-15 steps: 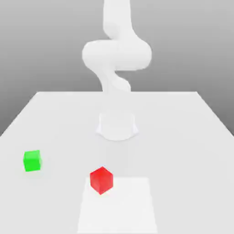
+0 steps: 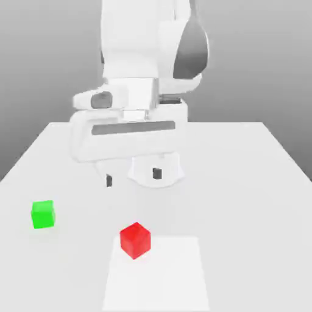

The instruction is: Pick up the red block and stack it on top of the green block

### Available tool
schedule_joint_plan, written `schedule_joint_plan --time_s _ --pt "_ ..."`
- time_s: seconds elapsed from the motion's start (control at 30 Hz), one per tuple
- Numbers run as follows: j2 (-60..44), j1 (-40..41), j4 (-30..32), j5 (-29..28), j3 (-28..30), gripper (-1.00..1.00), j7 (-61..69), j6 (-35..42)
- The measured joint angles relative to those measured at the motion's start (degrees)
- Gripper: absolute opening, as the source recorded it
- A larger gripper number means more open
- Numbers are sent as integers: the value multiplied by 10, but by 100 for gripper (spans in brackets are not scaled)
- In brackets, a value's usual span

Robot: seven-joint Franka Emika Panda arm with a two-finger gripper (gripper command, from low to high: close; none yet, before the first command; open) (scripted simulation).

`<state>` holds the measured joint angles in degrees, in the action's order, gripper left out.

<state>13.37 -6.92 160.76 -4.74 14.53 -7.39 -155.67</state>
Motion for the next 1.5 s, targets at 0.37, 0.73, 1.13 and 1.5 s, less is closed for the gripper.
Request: schedule_joint_plan --time_s 0.37,0.73,1.13,1.5 --pt "-244 60 30 161 -88 -100 203 -190" --pt "-152 50 45 64 -51 -100 134 -114" --pt "-53 154 33 -26 41 -100 226 -15" --pt "-33 263 8 -67 167 -100 393 29"
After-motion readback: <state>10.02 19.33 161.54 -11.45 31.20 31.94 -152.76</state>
